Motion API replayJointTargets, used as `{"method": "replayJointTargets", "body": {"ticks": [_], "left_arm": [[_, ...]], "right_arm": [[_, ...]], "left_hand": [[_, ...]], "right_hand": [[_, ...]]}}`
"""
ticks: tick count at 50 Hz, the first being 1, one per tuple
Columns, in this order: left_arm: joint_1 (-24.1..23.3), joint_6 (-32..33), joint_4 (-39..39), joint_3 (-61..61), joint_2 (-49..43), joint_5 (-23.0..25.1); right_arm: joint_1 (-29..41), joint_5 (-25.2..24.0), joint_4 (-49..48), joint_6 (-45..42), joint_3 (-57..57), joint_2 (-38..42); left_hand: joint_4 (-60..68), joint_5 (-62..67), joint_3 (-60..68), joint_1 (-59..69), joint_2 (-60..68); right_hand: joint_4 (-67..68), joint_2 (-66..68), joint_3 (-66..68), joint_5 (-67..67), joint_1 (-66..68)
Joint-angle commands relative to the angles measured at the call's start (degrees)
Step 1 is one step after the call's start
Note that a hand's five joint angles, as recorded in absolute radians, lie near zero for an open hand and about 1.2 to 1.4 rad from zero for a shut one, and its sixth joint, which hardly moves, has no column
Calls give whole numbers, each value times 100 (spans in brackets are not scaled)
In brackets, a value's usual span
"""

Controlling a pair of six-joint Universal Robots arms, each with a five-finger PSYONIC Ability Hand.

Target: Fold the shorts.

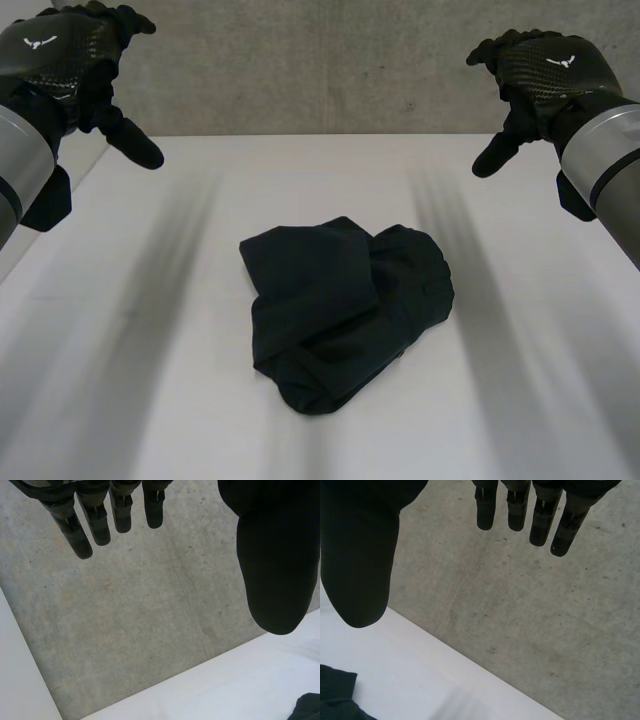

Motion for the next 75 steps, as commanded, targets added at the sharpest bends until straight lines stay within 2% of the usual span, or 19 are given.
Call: {"method": "replayJointTargets", "body": {"ticks": [1, 9, 15, 23, 28, 32, 33, 34, 36, 38, 45, 52, 56, 60, 63, 64, 65, 72, 75], "left_arm": [[-64, 1, 9, -66, -93, 22], [-652, 1, 106, -250, -418, 83], [-1294, 45, 299, -329, -1103, 461], [-1883, 80, 431, -294, -2237, 479], [-2033, 80, 738, -119, -2834, 137], [-2033, 124, 809, 66, -3239, -215], [-2025, 141, 827, 92, -3292, -277], [-2007, 168, 862, 153, -3336, -408], [-1946, 168, 914, 215, -3319, -584], [-1701, 168, 1046, 224, -3292, -908], [-858, 133, 1564, -108, -2705, -1630], [-144, 142, 1635, -558, -2615, -1648], [-73, 159, 1600, -803, -2651, -1613], [-126, 177, 1521, -1059, -2519, -1622], [-152, 177, 1381, -1138, -2151, -1622], [-161, 177, 1337, -1147, -2054, -1622], [-170, 177, 1284, -1164, -1862, -1622], [-188, 168, 1284, -1121, -1262, -1526], [-292, 186, 1214, -1024, -1236, -1089]], "right_arm": [[-6, 126, -84, -17, 22, 20], [12, -330, 170, -842, -83, 196], [73, -1174, 1391, -2267, -452, 1030], [74, -1483, 1700, -2364, -1023, 2216], [91, -1465, 1709, -2382, -1182, 2797], [91, -1448, 1604, -2338, -1200, 2991], [91, -1422, 1464, -2329, -1208, 2983], [91, -1413, 1376, -2320, -1208, 2956], [91, -1369, 1191, -2268, -1147, 2886], [74, -1377, 1015, -2040, -989, 2649], [47, -1570, 812, -1881, -225, 1884], [12, -1974, 645, -1889, 592, 1323], [56, -2028, 645, -1890, 812, 1155], [48, -1949, 575, -1829, 813, 1137], [30, -1870, 461, -1775, 769, 1137], [21, -1782, 382, -1723, 726, 1137], [21, -1712, 347, -1688, 673, 1137], [30, -1412, 346, -976, 111, 1251], [73, -1412, 504, -809, -320, 1654]], "left_hand": [[-180, -247, -206, -81, -135], [-180, -247, -206, -81, -135], [-180, -247, -206, -81, -135], [9, -58, -17, 108, 54], [1001, 934, 975, 1099, 1046], [2226, 2159, 2200, 2324, 2271], [2880, 2813, 2854, 2978, 2925], [4751, 4684, 4725, 4850, 4796], [6311, 6244, 6285, 6409, 6356], [6819, 6752, 6793, 6918, 6864], [6820, 6753, 6794, 6919, 6865], [6387, 6320, 6361, 6486, 6432], [4271, 4204, 4245, 4370, 4316], [1361, 1294, 1335, 1459, 1405], [163, 96, 137, 262, 208], [61, -6, 35, 160, 106], [-6, -73, -32, 92, 39], [77, 10, 51, 175, 122], [144, 77, 118, 243, 189]], "right_hand": [[-396, -280, -213, -394, -166], [-396, -280, -213, -394, -166], [-396, -280, -213, -394, -166], [-396, -280, -213, -394, -166], [-396, -280, -213, -394, -166], [3032, 3148, 3216, 3035, 3263], [5775, 5890, 5958, 5777, 6005], [6595, 6711, 6779, 6598, 6826], [6604, 6720, 6787, 6606, 6834], [6604, 6720, 6787, 6606, 6834], [6604, 6720, 6787, 6606, 6834], [6604, 6720, 6787, 6606, 6834], [6604, 6720, 6787, 6606, 6834], [6526, 6642, 6710, 6529, 6757], [2720, 2836, 2904, 2723, 2951], [709, 825, 893, 712, 940], [123, 239, 306, 125, 353], [-396, -280, -213, -394, -166], [-396, -280, -213, -394, -166]]}}
